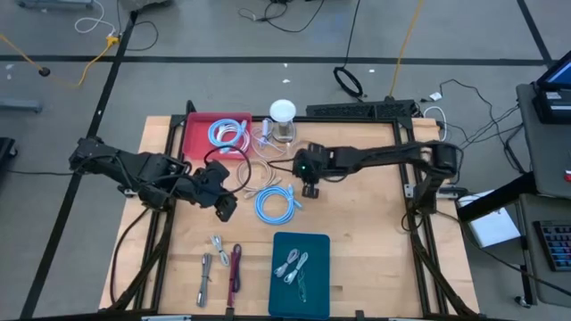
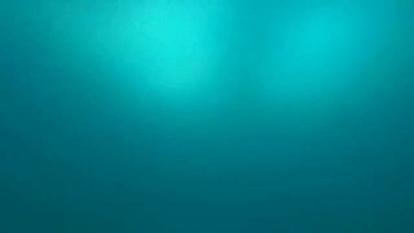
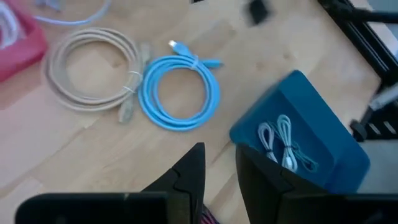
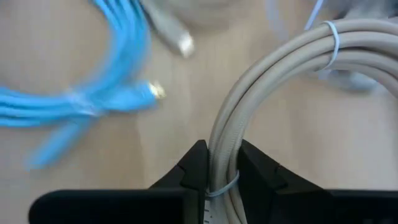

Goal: Pick & Place USB Port
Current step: Put the right brown HDMI cable into the red bin

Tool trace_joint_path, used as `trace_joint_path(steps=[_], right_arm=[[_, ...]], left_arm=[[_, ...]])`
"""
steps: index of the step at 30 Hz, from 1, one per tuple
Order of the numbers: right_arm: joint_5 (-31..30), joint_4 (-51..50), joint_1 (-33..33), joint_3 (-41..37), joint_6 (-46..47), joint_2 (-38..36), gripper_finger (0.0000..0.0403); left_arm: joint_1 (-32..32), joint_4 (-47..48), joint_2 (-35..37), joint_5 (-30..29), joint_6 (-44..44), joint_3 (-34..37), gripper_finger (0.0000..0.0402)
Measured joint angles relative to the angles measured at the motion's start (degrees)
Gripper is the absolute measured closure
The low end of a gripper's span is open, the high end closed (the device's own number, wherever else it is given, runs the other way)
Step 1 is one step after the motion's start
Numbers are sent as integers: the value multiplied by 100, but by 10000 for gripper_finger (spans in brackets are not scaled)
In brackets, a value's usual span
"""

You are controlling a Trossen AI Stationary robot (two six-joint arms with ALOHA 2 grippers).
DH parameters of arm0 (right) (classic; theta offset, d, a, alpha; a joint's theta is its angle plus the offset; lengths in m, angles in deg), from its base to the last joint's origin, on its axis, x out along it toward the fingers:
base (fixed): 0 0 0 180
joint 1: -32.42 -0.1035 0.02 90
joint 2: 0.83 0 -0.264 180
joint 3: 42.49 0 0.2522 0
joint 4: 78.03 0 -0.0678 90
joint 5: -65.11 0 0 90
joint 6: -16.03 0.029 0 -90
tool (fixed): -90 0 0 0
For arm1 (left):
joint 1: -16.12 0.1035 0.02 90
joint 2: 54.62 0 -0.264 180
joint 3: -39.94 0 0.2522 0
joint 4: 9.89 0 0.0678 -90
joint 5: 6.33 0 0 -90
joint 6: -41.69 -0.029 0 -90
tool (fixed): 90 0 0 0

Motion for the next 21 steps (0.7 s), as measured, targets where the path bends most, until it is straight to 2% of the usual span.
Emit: trace_joint_path(steps=[4,7,9,13,16,21], right_arm=[[-192,-220,-265,1057,51,-374,353],[-699,74,-389,1990,-58,-418,353],[-663,176,-335,2498,-83,-366,353],[-673,595,-108,3422,-99,351,353],[-441,470,118,4060,19,1121,353],[75,274,444,4987,363,2219,353]], left_arm=[[-92,228,103,-570,470,9,312],[-319,208,363,-1359,839,9,312],[-532,201,613,-1973,1149,9,312],[-1000,179,1134,-2864,1484,7,312],[-1236,111,1411,-3145,1536,2,312],[-1529,35,1539,-3296,1539,0,312]])
